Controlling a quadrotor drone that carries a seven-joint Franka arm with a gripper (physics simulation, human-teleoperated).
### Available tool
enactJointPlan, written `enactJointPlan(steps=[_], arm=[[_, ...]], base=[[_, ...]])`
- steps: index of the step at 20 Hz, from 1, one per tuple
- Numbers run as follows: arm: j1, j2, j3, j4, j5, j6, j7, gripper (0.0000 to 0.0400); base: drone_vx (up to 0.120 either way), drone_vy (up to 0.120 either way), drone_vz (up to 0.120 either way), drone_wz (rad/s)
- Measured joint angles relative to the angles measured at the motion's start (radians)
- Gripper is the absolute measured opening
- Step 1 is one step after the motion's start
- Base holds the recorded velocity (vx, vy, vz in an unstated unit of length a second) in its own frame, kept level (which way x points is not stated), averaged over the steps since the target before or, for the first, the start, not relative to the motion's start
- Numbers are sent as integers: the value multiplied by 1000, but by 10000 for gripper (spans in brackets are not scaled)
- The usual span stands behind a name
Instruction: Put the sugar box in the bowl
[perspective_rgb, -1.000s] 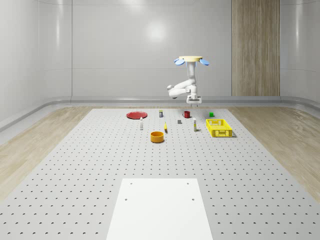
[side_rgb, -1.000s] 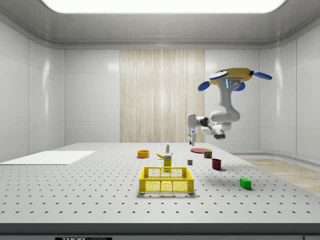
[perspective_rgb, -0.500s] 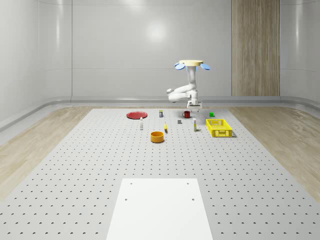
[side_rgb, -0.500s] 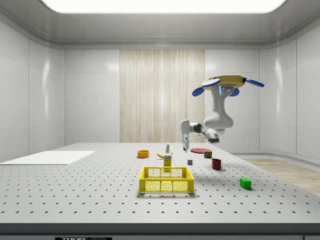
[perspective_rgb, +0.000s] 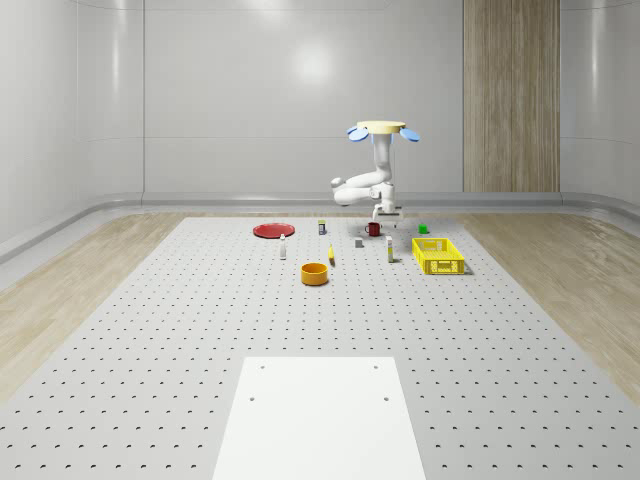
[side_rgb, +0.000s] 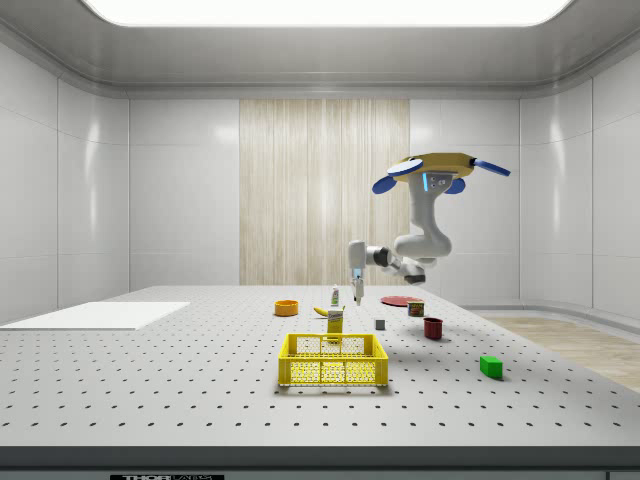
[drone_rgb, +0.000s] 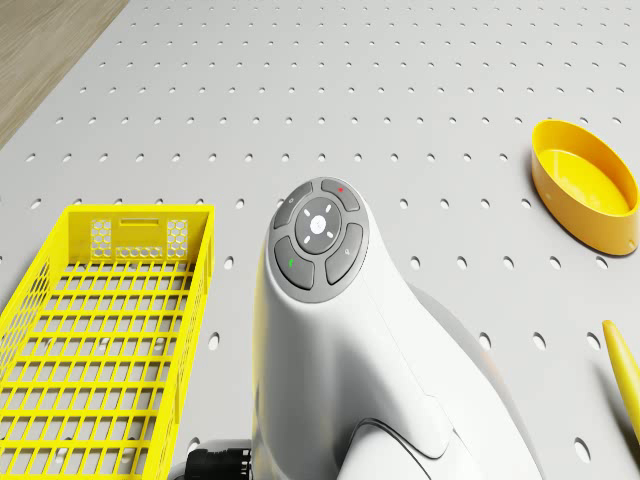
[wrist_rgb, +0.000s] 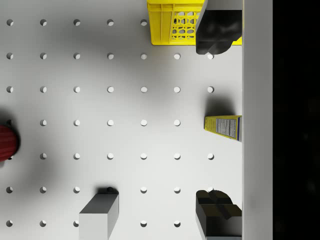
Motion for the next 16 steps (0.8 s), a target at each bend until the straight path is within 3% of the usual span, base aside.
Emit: enactJointPlan(steps=[3, 6, 16], arm=[[-4, -13, 3, 1, 6, 12, 4, 400], [-8, -26, 7, 2, 13, 24, 7, 400], [-19, -65, 16, 4, 32, 61, 17, 400]], base=[[120, 0, -120, 0], [120, -107, 0, 0], [120, 0, 0, 0]])
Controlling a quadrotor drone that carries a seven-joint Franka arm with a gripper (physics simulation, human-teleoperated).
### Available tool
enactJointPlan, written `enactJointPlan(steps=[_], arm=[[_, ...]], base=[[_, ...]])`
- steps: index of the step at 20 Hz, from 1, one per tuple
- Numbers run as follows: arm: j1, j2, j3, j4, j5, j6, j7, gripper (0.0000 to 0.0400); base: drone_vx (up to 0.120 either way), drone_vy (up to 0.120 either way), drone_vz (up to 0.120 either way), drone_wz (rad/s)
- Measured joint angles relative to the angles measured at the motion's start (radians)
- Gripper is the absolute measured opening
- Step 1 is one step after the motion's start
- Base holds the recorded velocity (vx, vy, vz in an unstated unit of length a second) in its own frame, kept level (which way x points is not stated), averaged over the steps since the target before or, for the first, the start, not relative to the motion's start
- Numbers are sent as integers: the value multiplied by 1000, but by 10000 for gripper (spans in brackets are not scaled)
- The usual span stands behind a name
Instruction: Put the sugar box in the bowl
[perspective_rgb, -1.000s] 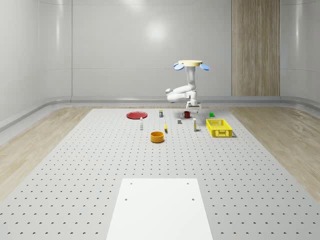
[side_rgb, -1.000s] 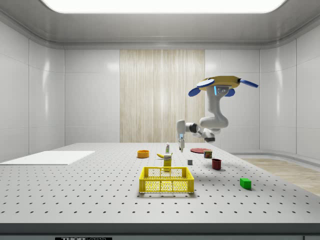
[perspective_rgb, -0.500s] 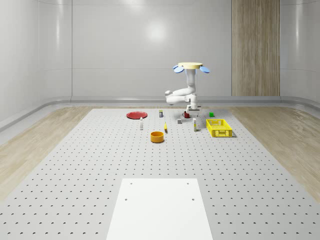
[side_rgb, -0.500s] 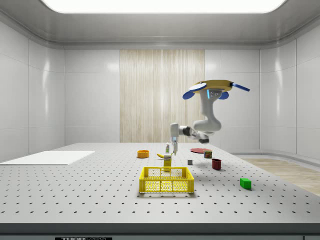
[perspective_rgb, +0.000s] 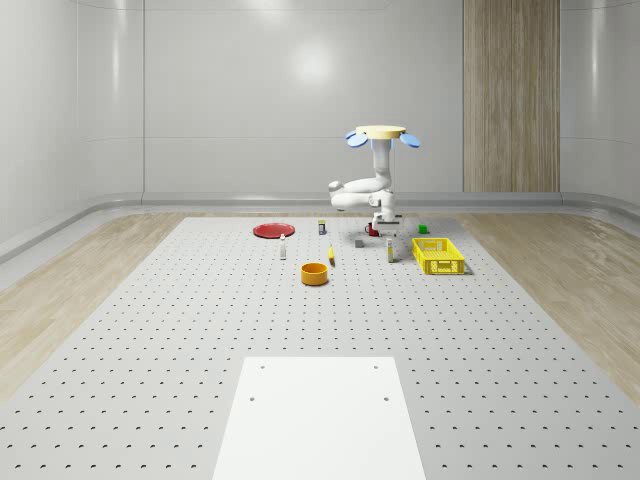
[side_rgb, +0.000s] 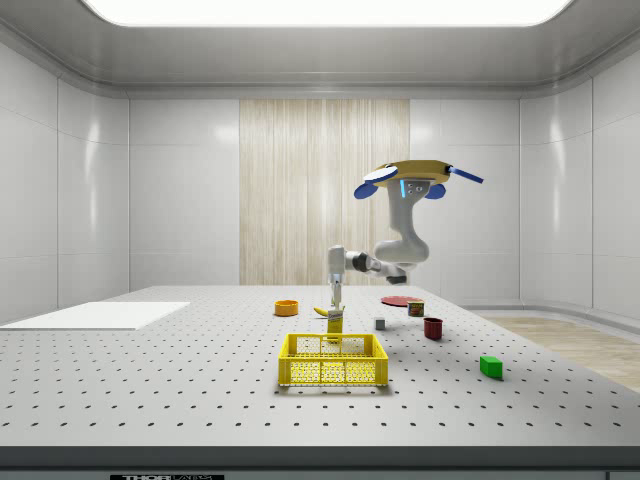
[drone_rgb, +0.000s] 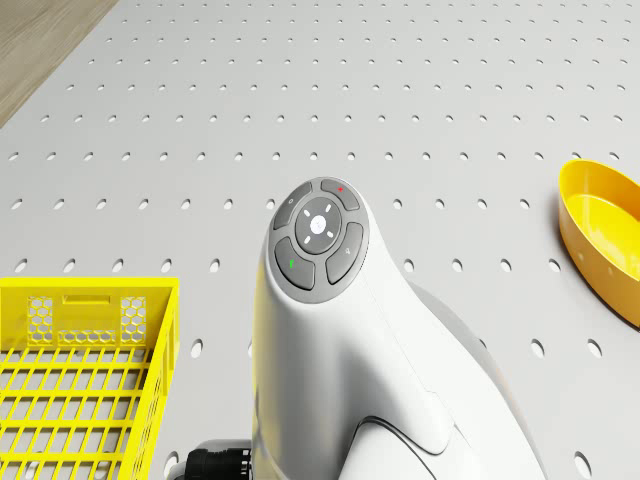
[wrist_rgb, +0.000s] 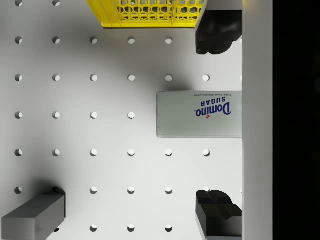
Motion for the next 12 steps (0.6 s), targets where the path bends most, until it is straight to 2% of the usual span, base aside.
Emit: enactJointPlan(steps=[5, 12], arm=[[-4, -19, 0, 2, 4, 19, 4, 400], [-5, -54, -71, 16, -56, 75, -1, 400]], base=[[8, 0, 0, 0], [0, 0, 0, 0]])
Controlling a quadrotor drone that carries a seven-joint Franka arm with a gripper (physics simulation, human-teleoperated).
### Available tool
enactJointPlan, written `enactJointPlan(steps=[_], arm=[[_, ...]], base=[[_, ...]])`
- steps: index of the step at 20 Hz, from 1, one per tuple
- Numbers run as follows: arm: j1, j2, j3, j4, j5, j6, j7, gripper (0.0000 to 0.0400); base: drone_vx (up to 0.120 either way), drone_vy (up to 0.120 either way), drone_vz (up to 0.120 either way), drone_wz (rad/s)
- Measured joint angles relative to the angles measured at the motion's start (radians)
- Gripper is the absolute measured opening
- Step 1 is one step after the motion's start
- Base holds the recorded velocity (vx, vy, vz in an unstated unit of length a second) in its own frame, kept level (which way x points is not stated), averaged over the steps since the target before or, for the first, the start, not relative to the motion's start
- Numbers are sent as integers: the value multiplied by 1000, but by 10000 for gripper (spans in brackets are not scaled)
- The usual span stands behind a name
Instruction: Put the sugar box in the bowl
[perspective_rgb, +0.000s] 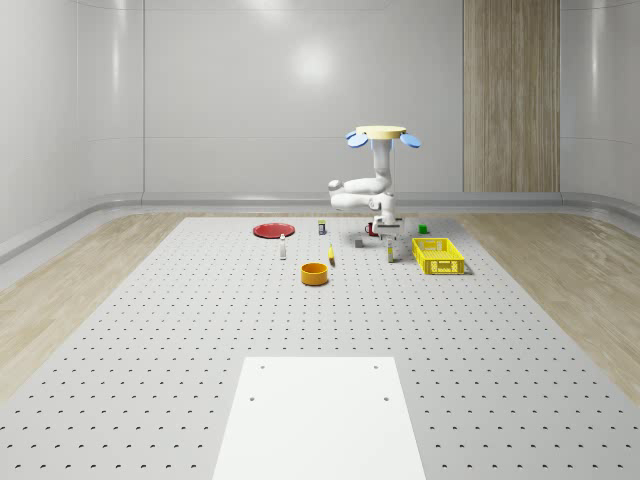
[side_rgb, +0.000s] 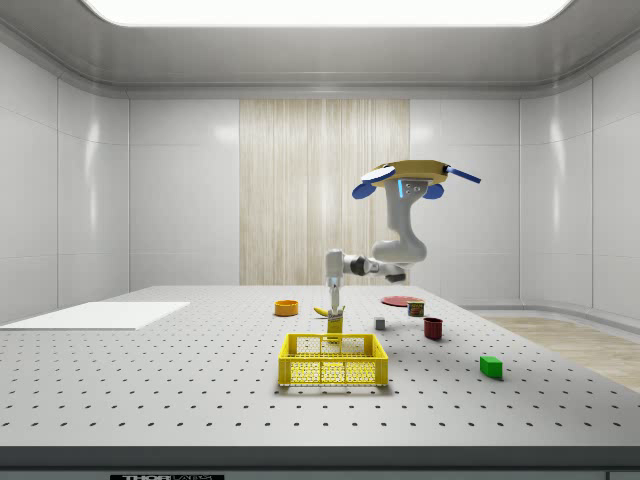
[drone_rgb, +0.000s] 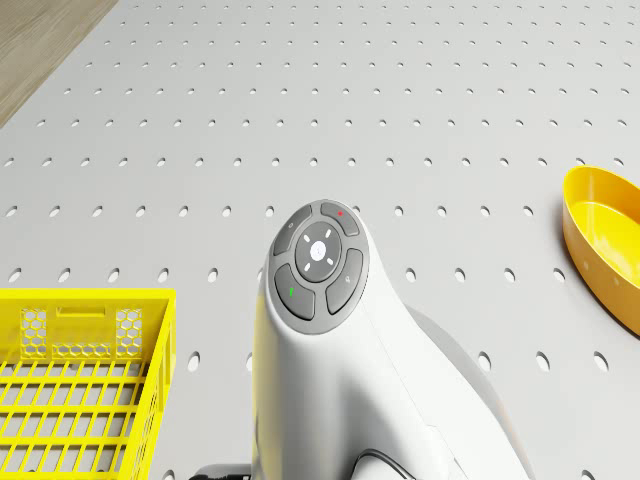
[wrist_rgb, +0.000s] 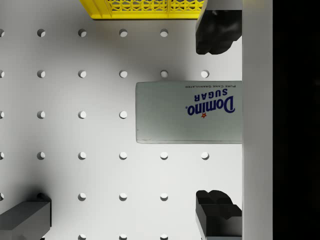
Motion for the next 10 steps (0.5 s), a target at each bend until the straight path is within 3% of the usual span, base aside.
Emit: enactJointPlan(steps=[10], arm=[[-23, -24, -52, 15, -45, 42, 15, 400]], base=[[0, 0, 0, 0]])
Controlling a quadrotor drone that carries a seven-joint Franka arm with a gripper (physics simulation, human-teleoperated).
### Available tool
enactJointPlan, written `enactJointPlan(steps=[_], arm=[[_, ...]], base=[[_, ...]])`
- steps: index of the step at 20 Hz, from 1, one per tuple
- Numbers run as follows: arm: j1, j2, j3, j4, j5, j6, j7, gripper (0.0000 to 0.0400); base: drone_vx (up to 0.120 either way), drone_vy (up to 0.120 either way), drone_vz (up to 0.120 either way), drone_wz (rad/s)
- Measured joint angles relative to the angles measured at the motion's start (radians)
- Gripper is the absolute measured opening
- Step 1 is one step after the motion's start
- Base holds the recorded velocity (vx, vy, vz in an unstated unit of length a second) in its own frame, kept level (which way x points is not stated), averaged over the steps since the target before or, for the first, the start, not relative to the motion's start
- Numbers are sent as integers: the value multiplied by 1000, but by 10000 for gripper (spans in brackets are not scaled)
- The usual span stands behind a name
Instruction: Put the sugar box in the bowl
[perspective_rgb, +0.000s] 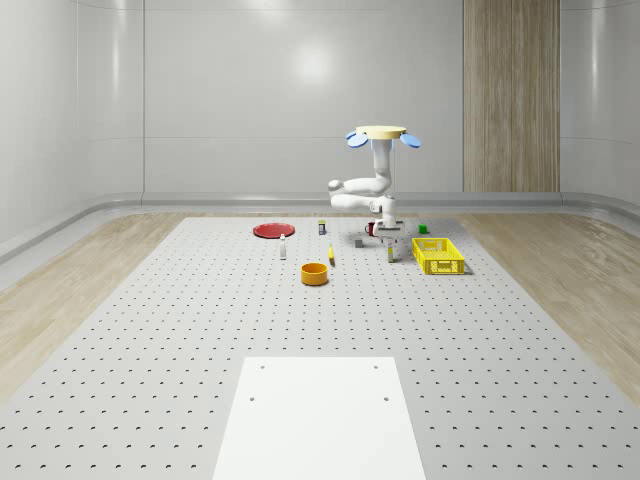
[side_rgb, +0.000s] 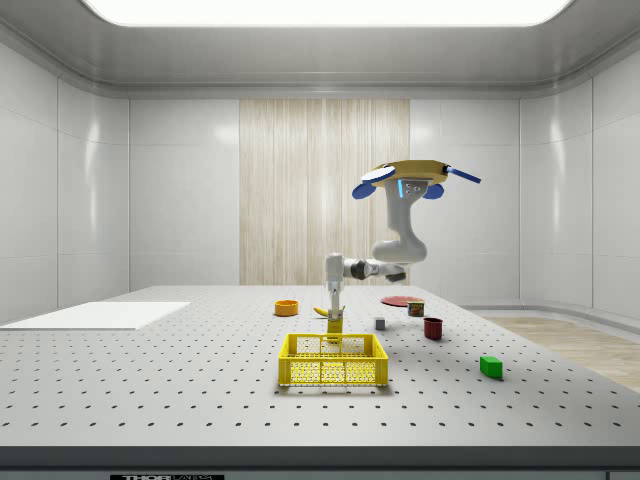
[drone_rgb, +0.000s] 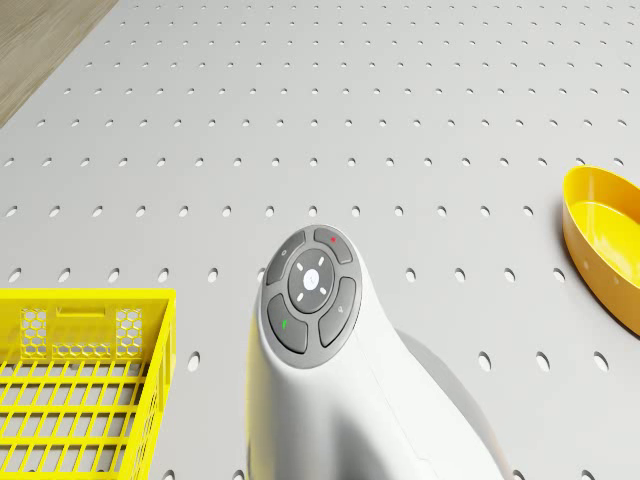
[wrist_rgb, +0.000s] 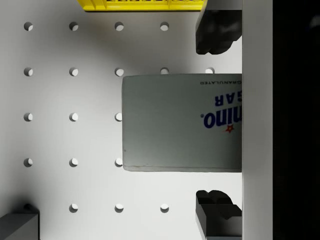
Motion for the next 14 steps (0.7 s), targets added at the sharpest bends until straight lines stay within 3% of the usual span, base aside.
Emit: enactJointPlan(steps=[1, 3, 6, 8, 14], arm=[[-1, -2, -2, 1, -2, 2, 1, 400], [-3, -5, -5, 2, -3, 7, 2, 282], [-6, -9, -7, 3, -4, 12, 4, 186], [-7, -12, -7, 4, -5, 14, 5, 165], [-11, -18, -3, 3, -5, 15, 7, 166]], base=[[0, 0, 0, 0], [0, 0, 0, 0], [0, 0, 0, 0], [0, 0, 0, 0], [0, 0, 0, 0]])
